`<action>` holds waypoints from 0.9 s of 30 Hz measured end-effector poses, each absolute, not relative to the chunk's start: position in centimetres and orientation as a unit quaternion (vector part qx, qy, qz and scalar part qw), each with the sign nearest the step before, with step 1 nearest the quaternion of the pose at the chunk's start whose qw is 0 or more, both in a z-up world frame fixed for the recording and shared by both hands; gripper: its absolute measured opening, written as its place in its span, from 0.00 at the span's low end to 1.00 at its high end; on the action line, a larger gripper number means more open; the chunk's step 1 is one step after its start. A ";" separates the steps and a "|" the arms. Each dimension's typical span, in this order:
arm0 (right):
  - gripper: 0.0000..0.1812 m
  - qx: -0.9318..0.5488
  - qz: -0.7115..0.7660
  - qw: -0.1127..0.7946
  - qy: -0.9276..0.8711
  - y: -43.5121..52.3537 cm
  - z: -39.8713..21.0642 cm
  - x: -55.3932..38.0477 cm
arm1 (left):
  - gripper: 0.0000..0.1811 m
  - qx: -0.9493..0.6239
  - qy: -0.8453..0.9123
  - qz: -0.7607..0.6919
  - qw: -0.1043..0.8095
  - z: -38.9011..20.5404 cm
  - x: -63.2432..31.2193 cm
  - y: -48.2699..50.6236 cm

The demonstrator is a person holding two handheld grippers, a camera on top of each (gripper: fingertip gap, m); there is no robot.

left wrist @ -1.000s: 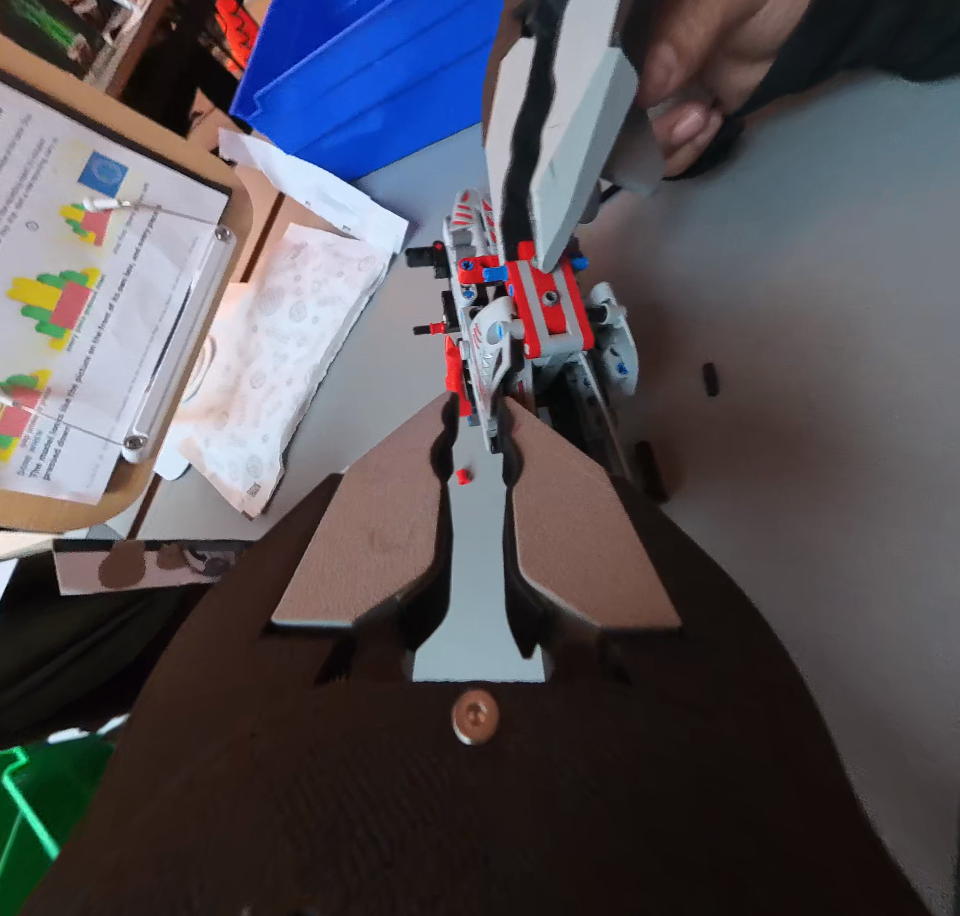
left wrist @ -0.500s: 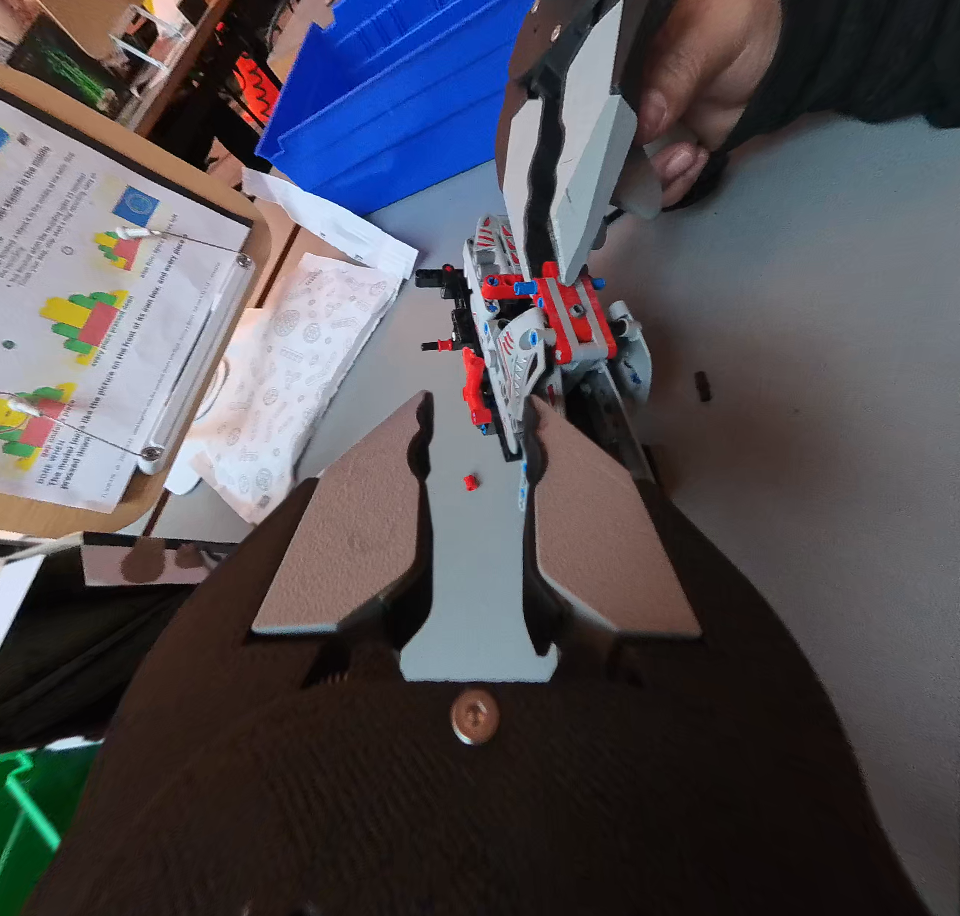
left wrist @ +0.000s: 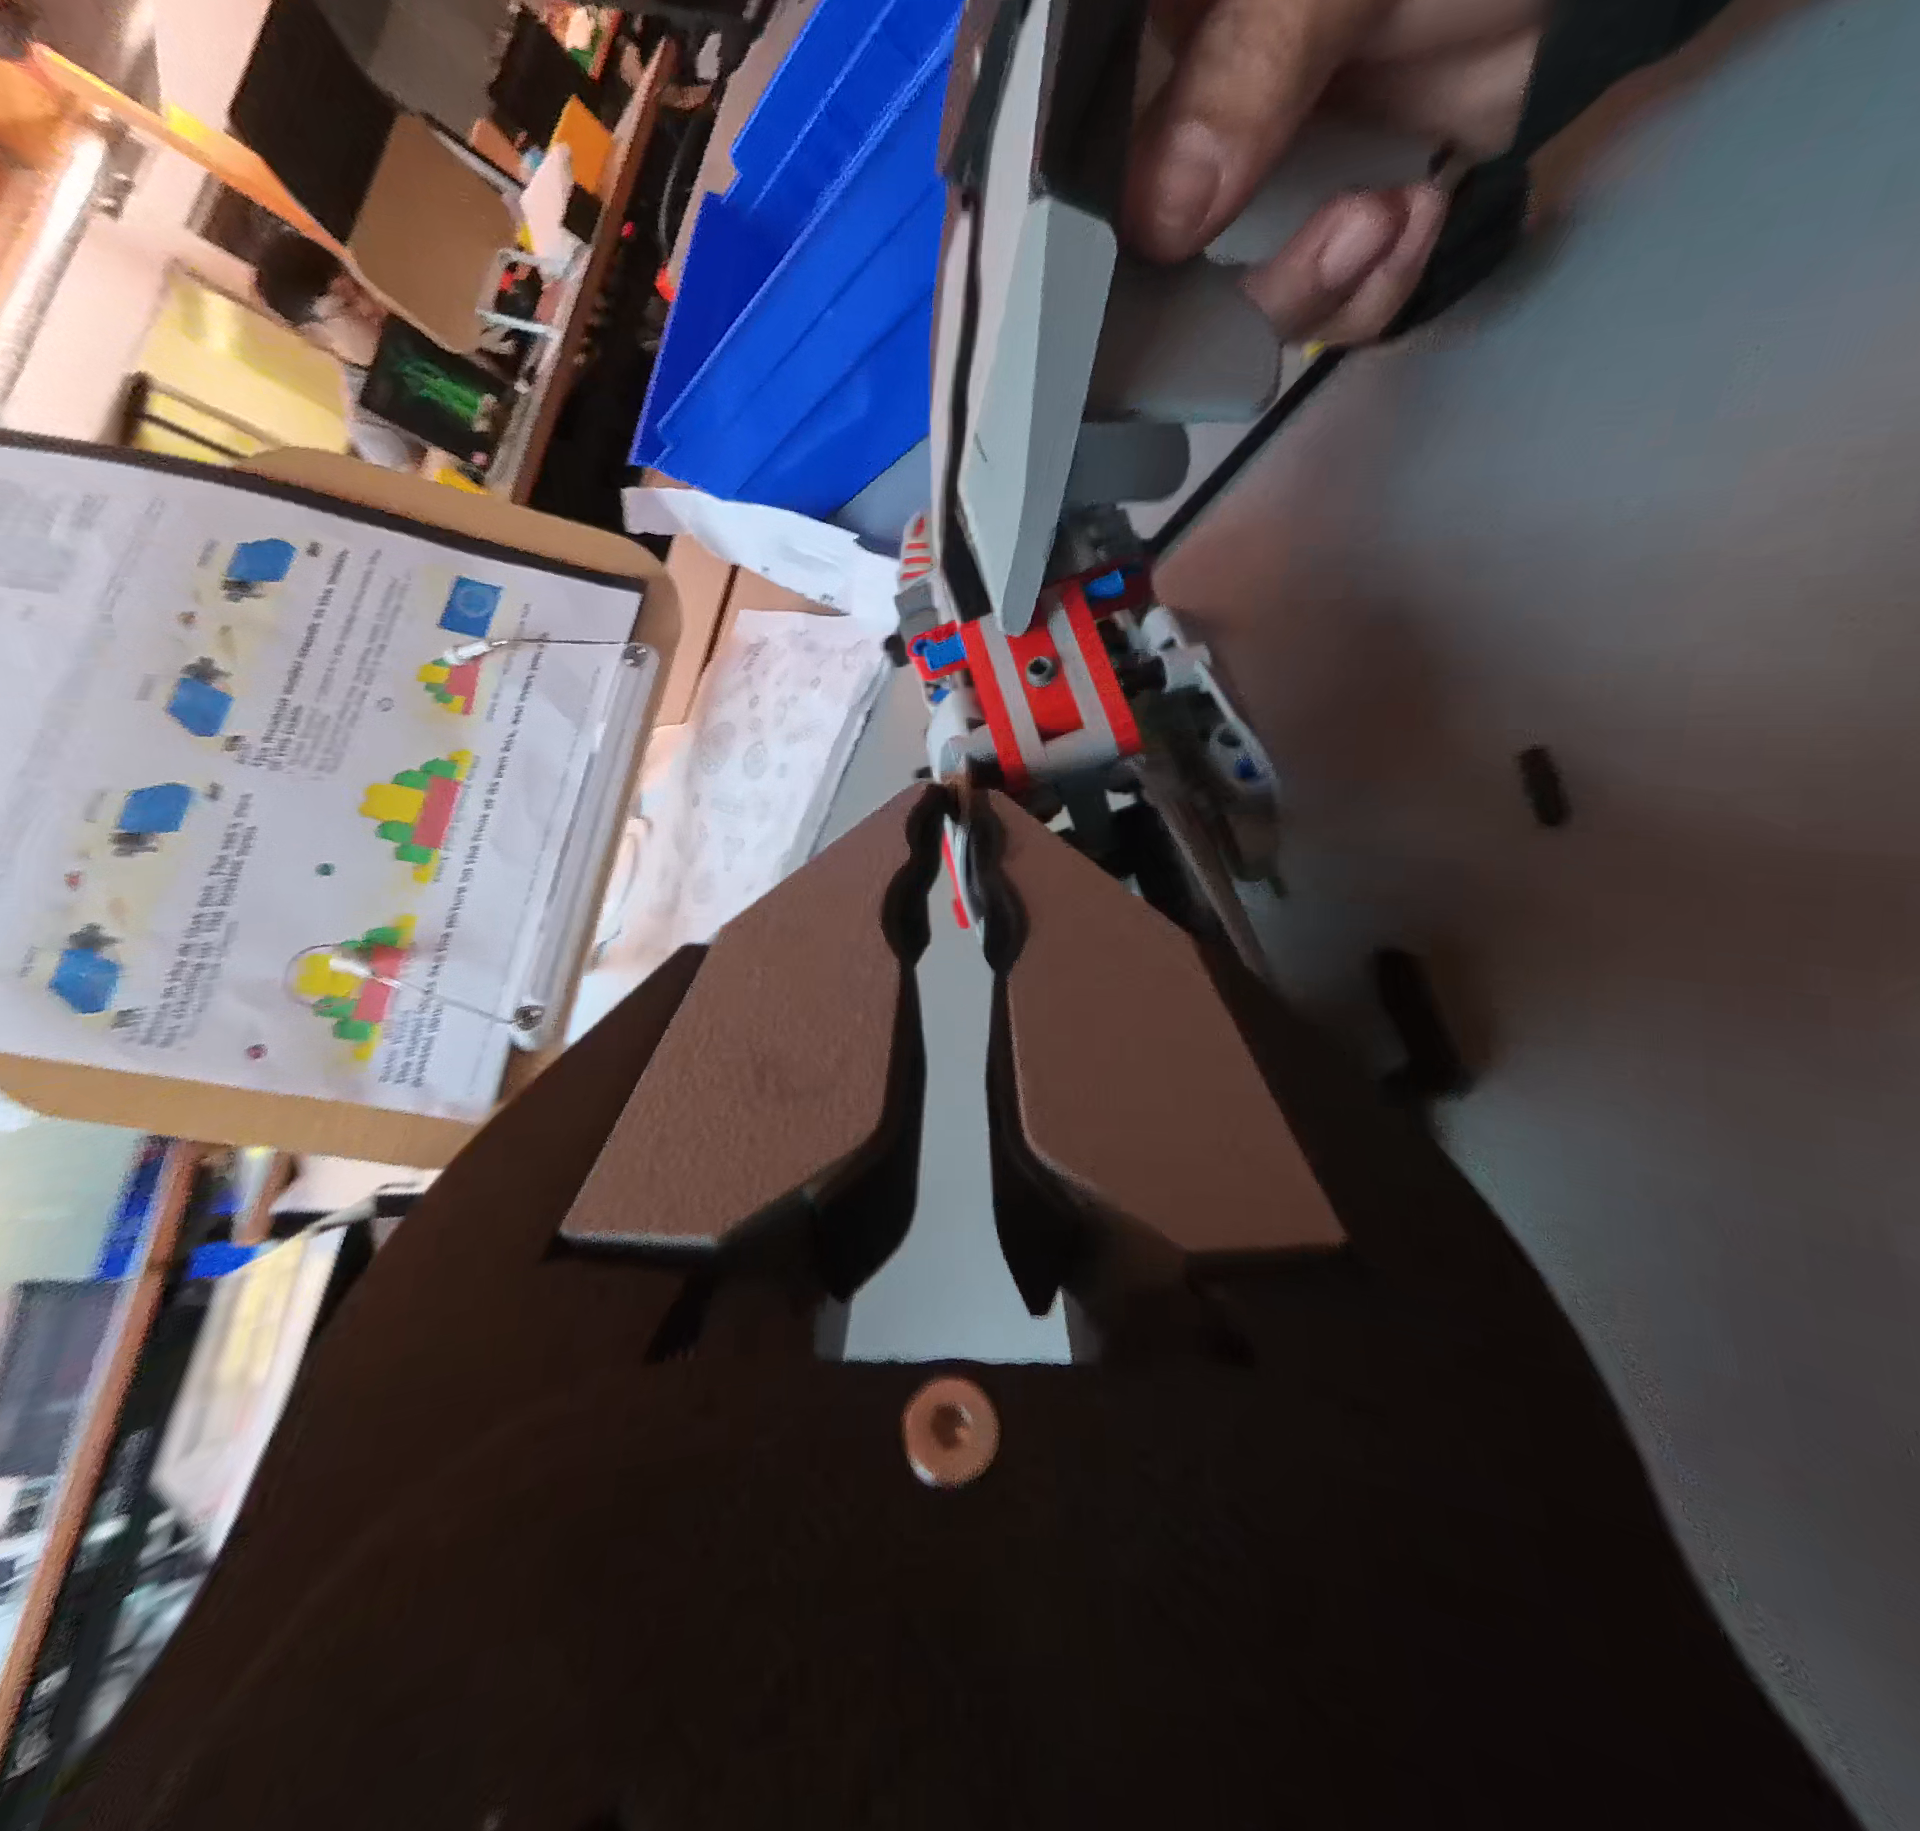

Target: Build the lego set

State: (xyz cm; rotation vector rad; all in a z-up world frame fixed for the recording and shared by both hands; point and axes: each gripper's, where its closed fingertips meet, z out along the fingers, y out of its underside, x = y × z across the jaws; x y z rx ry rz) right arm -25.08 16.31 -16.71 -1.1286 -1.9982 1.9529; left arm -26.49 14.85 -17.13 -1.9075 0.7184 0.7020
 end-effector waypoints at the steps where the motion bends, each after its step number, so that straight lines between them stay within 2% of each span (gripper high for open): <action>1: 0.06 -0.373 0.632 0.101 -0.672 16.7 -16.4 -25.3 | 0.01 -0.776 0.298 0.303 0.466 -17.1 -26.7 14.9; 3: 0.10 -0.368 0.596 0.185 -0.690 17.4 -15.3 -25.4 | 0.00 -0.773 0.306 0.298 0.469 -17.2 -26.3 14.8; 5: 0.23 -0.357 0.559 0.219 -0.716 16.8 -14.7 -25.0 | 0.00 -0.773 0.305 0.286 0.477 -17.2 -26.1 14.9; 7: 0.21 -0.341 0.524 0.225 -0.748 14.9 -14.9 -24.5 | 0.00 -0.774 0.292 0.295 0.478 -17.2 -26.6 15.2; 10: 0.21 -0.409 0.414 0.297 -0.757 15.7 -16.6 -26.4 | 0.00 -0.784 0.265 0.305 0.471 -17.2 -27.4 15.4; 14: 0.30 -0.465 0.396 0.305 -0.731 15.5 -17.7 -27.7 | 0.00 -0.801 0.217 0.310 0.464 -17.3 -28.7 15.6; 16: 0.23 -0.463 0.384 0.327 -0.728 16.0 -17.7 -28.2 | 0.00 -0.806 0.202 0.306 0.464 -17.4 -28.9 15.6; 27: 0.23 -0.454 0.410 0.337 -0.716 16.2 -18.0 -28.7 | 0.00 -0.836 0.089 0.214 0.498 -17.7 -30.3 15.9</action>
